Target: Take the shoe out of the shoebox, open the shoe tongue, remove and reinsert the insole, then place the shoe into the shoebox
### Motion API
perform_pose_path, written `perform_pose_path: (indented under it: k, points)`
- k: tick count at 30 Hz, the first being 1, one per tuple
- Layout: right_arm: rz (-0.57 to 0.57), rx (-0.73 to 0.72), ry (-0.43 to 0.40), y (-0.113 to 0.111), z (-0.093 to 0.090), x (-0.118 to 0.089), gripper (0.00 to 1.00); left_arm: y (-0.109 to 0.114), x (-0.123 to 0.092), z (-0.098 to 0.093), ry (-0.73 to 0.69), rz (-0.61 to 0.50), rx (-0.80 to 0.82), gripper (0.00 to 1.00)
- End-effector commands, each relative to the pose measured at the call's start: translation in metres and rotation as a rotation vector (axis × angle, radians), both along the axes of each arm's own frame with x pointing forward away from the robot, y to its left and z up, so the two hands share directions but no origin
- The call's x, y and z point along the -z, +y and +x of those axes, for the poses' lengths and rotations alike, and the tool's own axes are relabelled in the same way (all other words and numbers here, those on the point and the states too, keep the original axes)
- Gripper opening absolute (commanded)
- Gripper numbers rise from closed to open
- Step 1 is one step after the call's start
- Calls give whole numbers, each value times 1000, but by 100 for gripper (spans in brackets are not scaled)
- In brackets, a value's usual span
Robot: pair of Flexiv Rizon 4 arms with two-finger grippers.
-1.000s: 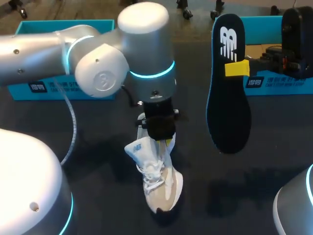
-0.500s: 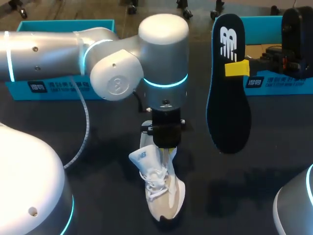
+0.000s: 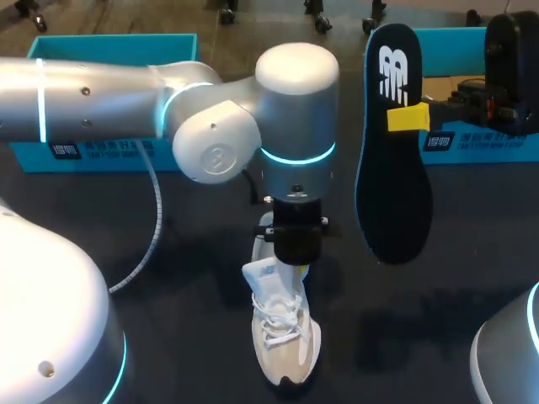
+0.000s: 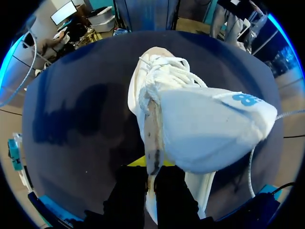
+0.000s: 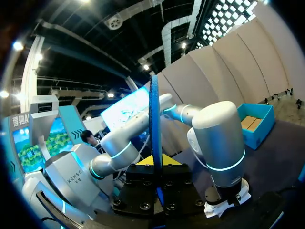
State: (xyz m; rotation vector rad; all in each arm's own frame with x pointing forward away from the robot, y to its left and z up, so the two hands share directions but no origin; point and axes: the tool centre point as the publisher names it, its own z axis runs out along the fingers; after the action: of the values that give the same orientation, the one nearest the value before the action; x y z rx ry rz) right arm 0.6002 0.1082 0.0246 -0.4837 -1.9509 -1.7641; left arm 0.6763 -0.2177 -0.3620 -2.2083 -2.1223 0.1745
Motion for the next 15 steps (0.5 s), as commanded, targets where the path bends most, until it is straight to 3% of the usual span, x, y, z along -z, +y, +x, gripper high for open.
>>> perform_pose_path:
  k: [1, 7, 8, 9, 10, 12, 13, 15]
  points:
    - [-2, -1, 1, 2, 1, 0, 0, -6, 11, -3, 3, 3, -2, 0]
    - [-2, -1, 1, 2, 1, 0, 0, -8, 21, -2, 11, -4, -26, 0]
    - [-2, -1, 1, 2, 1, 0, 0, -8, 22, -1, 12, -10, -37, 14]
    - [-2, -1, 1, 2, 1, 0, 0, -8, 22, 0, 20, -21, -40, 38]
    - [-2, -1, 1, 2, 1, 0, 0, -8, 22, 1, 23, -32, -47, 46]
    - [-2, -1, 1, 2, 1, 0, 0, -7, 17, 2, 23, -52, -54, 85]
    - [-2, -1, 1, 2, 1, 0, 0, -7, 15, 3, 21, -63, -59, 99]
    - [-2, -1, 1, 2, 1, 0, 0, -6, 10, 3, 19, -83, -60, 100]
